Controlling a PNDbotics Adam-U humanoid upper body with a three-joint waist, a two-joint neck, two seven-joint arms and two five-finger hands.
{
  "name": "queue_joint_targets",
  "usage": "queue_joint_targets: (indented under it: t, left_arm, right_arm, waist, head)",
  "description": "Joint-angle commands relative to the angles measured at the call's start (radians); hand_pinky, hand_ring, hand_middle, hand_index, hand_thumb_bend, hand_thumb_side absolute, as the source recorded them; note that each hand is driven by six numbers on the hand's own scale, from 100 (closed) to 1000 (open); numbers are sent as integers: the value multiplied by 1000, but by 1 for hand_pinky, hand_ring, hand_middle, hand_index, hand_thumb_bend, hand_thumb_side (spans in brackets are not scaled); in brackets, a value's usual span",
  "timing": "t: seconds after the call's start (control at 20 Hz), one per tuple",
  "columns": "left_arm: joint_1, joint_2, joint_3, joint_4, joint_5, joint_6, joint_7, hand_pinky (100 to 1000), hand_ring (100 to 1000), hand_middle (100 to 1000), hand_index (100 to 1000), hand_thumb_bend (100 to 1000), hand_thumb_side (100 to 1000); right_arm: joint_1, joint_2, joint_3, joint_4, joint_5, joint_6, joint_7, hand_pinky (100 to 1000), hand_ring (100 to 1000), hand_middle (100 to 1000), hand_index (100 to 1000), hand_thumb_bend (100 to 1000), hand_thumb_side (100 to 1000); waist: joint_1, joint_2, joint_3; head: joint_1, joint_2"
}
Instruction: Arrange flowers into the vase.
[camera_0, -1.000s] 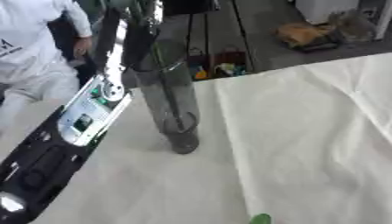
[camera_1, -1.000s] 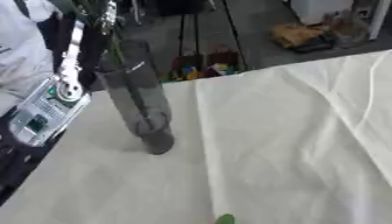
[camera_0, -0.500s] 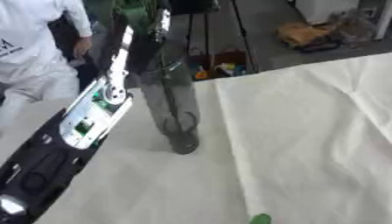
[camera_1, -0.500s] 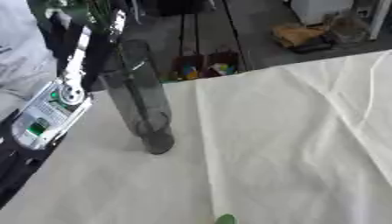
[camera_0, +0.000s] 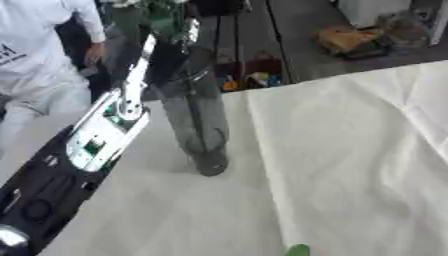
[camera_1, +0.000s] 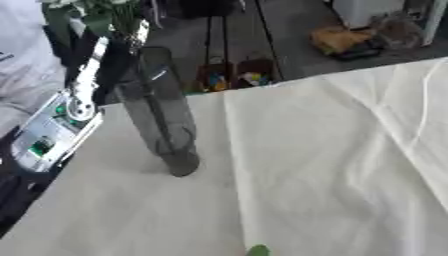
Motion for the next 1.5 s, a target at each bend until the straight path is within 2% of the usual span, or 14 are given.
queue_joint_targets:
  t: [0.05,0.7,0.9,1.05,1.15,1.5]
  left_arm:
    - [-11,43,23,-24,-14,8,-28,814,904,890,924,100,1000]
    - [-4,53,35,-41,-52,53,-159,870,938,925,960,117,1000]
    - [-2,53,35,-44,-59,56,-198,889,949,937,969,184,1000]
    - [-1,54,33,-45,-69,53,-239,909,958,945,973,301,1000]
    - [0,53,34,-46,-75,51,-261,926,968,953,979,336,1000]
    - [2,54,37,-44,-93,45,-365,980,1000,984,1000,355,1000]
  right_arm:
    - [-3,-15,-7,-18,13,2,-3,787,862,497,825,100,1000]
    - [-3,-16,-7,-18,12,3,-3,787,862,496,825,100,1000]
    - [-4,-16,-8,-18,11,1,-6,786,861,497,824,100,1000]
    - [-5,-16,-8,-18,11,2,-9,786,861,494,822,100,1000]
    - [-5,-16,-8,-18,10,3,-11,786,861,495,822,100,1000]
    - [-5,-17,-7,-18,10,3,-17,785,860,495,821,100,1000]
  waist:
    - [-8,-28,3]
    - [-8,-27,6]
    - [-10,-26,5]
    - [-9,-26,6]
    - [-10,-26,7]
    - [-11,-28,7]
  head:
    - [0,-4]
    - [-3,-3]
    - [-3,-2]
    - [-4,-4]
    - [-4,-4]
    - [-3,-5]
